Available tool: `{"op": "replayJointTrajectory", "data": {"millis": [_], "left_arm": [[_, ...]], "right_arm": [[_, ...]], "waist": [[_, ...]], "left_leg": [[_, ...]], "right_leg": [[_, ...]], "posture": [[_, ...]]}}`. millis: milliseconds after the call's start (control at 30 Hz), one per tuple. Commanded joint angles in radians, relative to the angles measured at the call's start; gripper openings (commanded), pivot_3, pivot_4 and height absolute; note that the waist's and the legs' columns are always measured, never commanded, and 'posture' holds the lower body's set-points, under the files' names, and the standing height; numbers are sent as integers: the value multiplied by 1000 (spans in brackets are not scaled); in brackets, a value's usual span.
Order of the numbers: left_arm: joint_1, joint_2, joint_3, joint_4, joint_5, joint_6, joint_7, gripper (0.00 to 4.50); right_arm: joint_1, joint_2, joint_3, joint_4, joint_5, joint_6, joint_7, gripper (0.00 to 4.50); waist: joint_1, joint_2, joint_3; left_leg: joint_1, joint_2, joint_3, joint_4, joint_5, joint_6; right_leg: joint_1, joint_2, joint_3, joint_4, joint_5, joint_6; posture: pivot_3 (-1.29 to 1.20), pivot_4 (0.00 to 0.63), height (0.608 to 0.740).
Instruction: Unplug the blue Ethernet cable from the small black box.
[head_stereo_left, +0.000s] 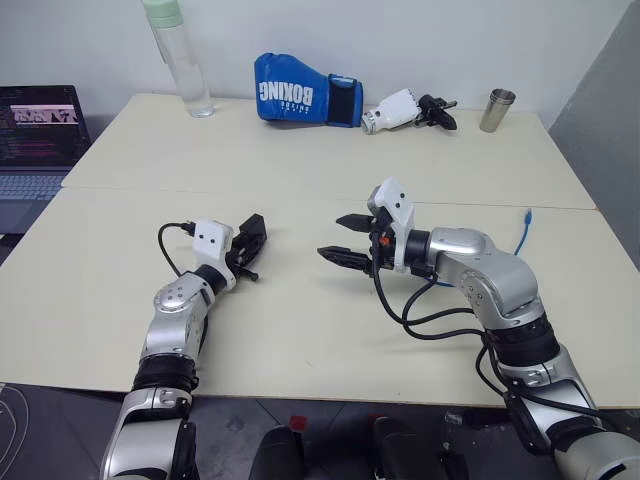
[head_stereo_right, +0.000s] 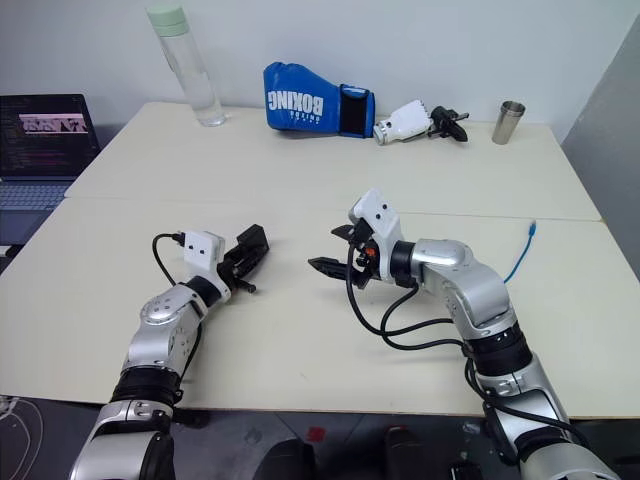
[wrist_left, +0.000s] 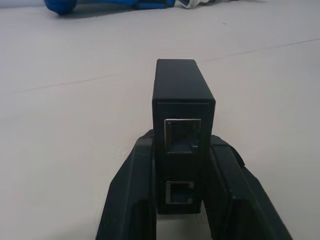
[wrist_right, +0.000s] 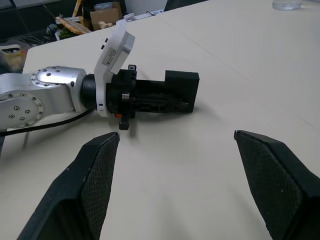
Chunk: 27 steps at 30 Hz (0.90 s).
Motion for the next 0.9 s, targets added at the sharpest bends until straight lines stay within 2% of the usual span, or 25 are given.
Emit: {"op": "replayJointTrajectory", "data": {"millis": [33,267,500,700,900], "left_arm": [[2,4,22,0,-18,12,-10,2275],[1,19,35,-9,-21,28,-21,3668],[57,49,41,-131,-19,56,-15,3668],[164,159,63,-411,-62,204,-48,3668],[206,315,69,-626,-108,391,-136,3668]], "right_arm": [[-24,-2,-35,-30,28,3,5,3887],[-26,2,-33,-29,28,2,3,3887],[-10,-11,-39,-53,27,5,0,3887],[87,-118,-107,-185,90,44,34,3887],[181,-261,-254,-275,185,88,80,3887]], "waist": [[0,0,0],[0,0,0],[-2,0,0],[0,0,0],[0,0,0]], "left_leg": [[0,0,0,0,0,0],[0,0,0,0,0,0],[0,1,-1,0,0,0],[0,5,-1,0,0,0],[1,2,-1,0,0,0]], "right_leg": [[0,0,0,0,0,0],[0,0,0,0,0,0],[0,0,0,0,0,0],[1,-1,0,-1,0,0],[3,1,0,-1,0,0]], "posture": [[0,150,740],[0,150,740],[0,150,740],[0,150,740],[0,150,740]]}}
